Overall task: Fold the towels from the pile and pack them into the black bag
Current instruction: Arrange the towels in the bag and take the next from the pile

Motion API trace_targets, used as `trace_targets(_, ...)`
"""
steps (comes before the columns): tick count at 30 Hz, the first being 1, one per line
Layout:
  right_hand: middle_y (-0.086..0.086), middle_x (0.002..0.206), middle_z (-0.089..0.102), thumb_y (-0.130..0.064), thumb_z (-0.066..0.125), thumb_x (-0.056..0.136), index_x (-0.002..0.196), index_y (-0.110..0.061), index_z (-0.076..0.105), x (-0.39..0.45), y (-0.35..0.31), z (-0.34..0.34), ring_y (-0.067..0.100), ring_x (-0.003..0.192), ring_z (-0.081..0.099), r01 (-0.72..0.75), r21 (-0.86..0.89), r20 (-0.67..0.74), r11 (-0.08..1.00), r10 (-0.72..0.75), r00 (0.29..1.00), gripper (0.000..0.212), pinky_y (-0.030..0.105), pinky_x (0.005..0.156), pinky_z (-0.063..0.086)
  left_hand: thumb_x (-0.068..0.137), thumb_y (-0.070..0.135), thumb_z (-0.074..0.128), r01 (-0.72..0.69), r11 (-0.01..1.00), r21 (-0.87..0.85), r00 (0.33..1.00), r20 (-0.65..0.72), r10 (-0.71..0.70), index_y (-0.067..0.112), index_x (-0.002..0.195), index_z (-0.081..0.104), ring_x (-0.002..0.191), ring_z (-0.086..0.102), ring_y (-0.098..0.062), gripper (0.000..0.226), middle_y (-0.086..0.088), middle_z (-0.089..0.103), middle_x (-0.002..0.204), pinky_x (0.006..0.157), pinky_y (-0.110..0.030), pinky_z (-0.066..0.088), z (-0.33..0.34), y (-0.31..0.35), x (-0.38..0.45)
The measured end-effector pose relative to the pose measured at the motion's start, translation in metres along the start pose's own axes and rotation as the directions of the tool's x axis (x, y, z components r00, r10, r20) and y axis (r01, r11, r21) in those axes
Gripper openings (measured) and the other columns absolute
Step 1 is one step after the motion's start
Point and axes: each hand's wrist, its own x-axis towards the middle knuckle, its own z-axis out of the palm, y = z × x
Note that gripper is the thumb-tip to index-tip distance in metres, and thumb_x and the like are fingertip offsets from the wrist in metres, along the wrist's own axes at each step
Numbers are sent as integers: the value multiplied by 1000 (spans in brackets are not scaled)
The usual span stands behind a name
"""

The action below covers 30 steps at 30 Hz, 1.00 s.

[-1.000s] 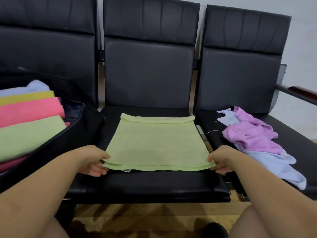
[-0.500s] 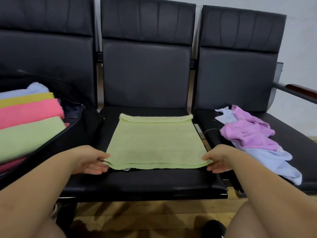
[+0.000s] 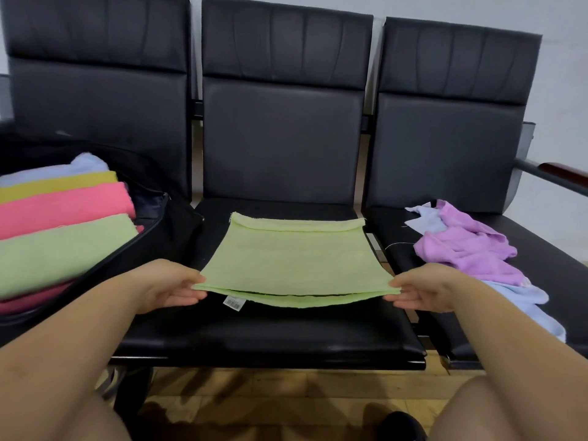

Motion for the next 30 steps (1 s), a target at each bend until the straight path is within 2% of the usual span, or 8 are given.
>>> trace_targets(3,17,92,67,5,49,94,99,-4,53,-15,-13,0,24,66,70,105,200,10,974,-110,994,12,29,49,58,93,-1,53,-143,971,-192,990,-28,140,5,114,55,77,66,-24,23,-14,65,93,51,-25,58,-1,11,-12)
trace_targets(7,10,81,70,1,47,94,100,-12,54,-47,-47,-4,17,58,71,276,471,3,838,-314,949,16,27,48,57,94,0,45,-361,813,-457,932,-138,336,15,103,59,56,69,-14,22,-8,66,80,50,-22,57,-11,52,-43)
trace_targets(13,1,64,71,-4,43,96,87,-18,48,-127,-119,-14,10,60,71,554,627,-127,548,-629,767,17,21,52,56,97,10,44,-603,512,-612,763,-255,594,22,65,75,60,69,-5,46,6,70,62,54,-16,54,-29,140,-124)
trace_targets(17,4,66,72,-4,41,97,88,-17,47,-148,-147,-16,15,66,73,615,658,-175,434,-706,687,17,27,57,58,98,14,44,-663,422,-619,704,-323,632,20,87,60,64,70,-3,20,8,70,63,56,-16,55,-32,178,-150)
trace_targets(20,9,66,71,-2,41,96,87,-15,47,-125,-144,-11,21,67,73,580,652,-167,489,-653,739,17,34,58,60,98,12,42,-618,502,-605,767,-325,553,18,89,56,60,70,-7,18,1,69,78,53,-20,56,-26,170,-127)
trace_targets(24,11,72,71,-2,41,96,83,-14,47,-62,-109,3,21,62,72,472,573,-142,670,-486,863,19,37,55,59,98,7,39,-455,635,-624,890,-290,353,14,89,51,50,69,-14,17,-8,61,88,52,-28,58,-11,125,-64)
trace_targets(27,8,89,65,-4,40,96,79,-15,46,-16,-84,13,16,62,71,390,498,-123,775,-382,916,20,42,75,56,98,6,39,-350,698,-625,936,-269,228,13,86,49,52,69,-18,17,-10,59,87,67,-37,57,1,91,-17)
trace_targets(30,4,89,60,-4,37,96,79,-16,45,15,-82,19,17,76,68,376,424,-152,824,-345,926,22,48,97,43,98,5,37,-284,732,-619,955,-250,160,15,87,49,74,65,-22,18,-9,58,90,83,-44,49,6,80,15)
